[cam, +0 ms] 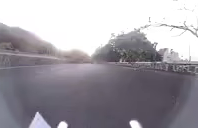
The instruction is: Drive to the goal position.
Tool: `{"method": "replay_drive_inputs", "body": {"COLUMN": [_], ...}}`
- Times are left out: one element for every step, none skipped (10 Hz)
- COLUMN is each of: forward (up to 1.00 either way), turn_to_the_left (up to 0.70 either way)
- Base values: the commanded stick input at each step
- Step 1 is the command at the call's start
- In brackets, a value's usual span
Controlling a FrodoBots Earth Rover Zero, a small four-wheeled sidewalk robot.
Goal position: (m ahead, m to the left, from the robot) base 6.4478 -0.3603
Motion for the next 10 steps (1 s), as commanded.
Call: {"method": "replay_drive_inputs", "body": {"forward": [0.7, 0.7, 0.7, 0.7, 0.7, 0.7, 0.7, 0.7, 0.7, 0.7], "turn_to_the_left": [0.0, 0.0, 0.0, 0.0, 0.0, 0.0, 0.0, 0.0, 0.0, 0.0]}}
